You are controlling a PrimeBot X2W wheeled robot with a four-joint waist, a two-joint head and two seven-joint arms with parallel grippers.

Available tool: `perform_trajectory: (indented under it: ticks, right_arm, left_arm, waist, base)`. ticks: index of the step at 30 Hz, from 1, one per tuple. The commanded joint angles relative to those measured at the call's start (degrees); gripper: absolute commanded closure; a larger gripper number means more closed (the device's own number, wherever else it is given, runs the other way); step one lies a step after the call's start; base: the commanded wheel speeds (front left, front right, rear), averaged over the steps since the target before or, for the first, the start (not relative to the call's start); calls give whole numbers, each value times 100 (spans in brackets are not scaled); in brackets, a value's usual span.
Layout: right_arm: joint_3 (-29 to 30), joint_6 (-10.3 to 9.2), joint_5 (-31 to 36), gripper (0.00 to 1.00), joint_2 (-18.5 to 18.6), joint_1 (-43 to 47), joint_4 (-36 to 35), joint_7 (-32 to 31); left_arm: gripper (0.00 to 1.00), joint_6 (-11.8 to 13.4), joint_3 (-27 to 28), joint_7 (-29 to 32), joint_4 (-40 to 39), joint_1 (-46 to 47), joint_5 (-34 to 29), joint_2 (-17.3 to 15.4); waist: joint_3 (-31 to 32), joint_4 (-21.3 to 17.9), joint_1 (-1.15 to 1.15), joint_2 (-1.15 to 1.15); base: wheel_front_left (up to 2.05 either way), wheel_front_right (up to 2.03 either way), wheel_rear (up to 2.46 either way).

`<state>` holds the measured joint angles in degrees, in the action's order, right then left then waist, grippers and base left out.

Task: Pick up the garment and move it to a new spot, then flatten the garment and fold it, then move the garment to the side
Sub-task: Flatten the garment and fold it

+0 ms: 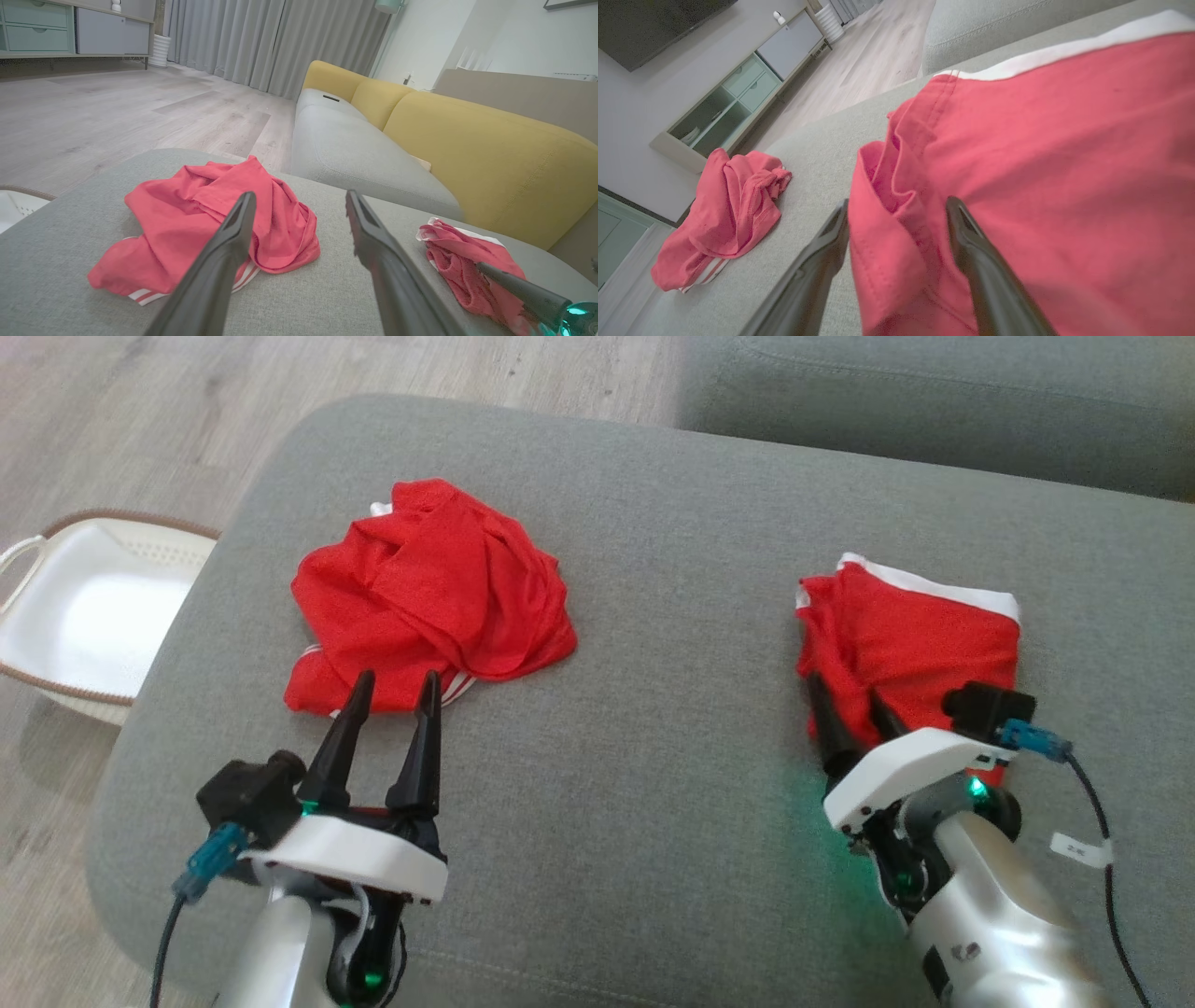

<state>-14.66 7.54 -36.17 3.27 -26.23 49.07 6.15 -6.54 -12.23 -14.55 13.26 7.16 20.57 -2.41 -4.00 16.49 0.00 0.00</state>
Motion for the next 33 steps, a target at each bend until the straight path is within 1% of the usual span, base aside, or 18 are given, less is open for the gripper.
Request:
perform_trajectory:
  ticks: [1,4,10,13,17,21,25,29,30,33]
  right_arm:
    - [-211,-5,-105,0,-32,-55,-185,-108]
    - [-499,-5,-291,0,-35,58,-212,-501]
    - [-1185,-5,-709,0,-38,277,-616,-1123]
    - [-1291,-5,-796,0,-26,298,-861,-1140]
    - [-1144,-5,-814,0,145,280,-1211,-885]
    - [-772,-5,-429,0,446,267,-1477,-334]
    - [-376,-5,470,0,768,336,-1600,151]
    - [172,-5,1173,0,763,543,-1802,475]
    - [172,-5,1173,0,763,543,-1802,475]
    - [608,-5,1669,0,685,774,-2018,620]
  left_arm:
    - [0,4,203,-45,-170,131,16,-47]
    - [0,5,216,-45,-172,123,13,-47]
    - [0,2,249,-45,-188,107,-8,-47]
    - [0,-5,250,-45,-193,113,-36,-47]
    - [0,-17,268,-45,-214,137,-75,-47]
    - [0,-25,306,-45,-310,170,-92,-47]
    - [0,-19,306,-45,-469,212,-72,-47]
    - [0,-27,224,-45,-541,253,-187,-47]
    - [0,-27,224,-45,-541,253,-187,-47]
    - [0,20,232,-45,-609,257,-209,-47]
  waist:
    - [34,-37,0,0]
    - [76,-96,0,0]
    - [130,-260,0,0]
    - [142,-379,0,0]
    - [202,-561,0,0]
    - [264,-772,0,0]
    - [270,-990,0,0]
    - [274,-1205,0,0]
    - [274,-1205,0,0]
    - [266,-1339,0,0]
  base:
    - [0,0,0]
    - [0,0,0]
    - [0,0,0]
    - [0,0,0]
    - [0,0,0]
    - [0,0,0]
    - [0,0,0]
    - [0,0,0]
    - [0,0,0]
    - [0,0,0]
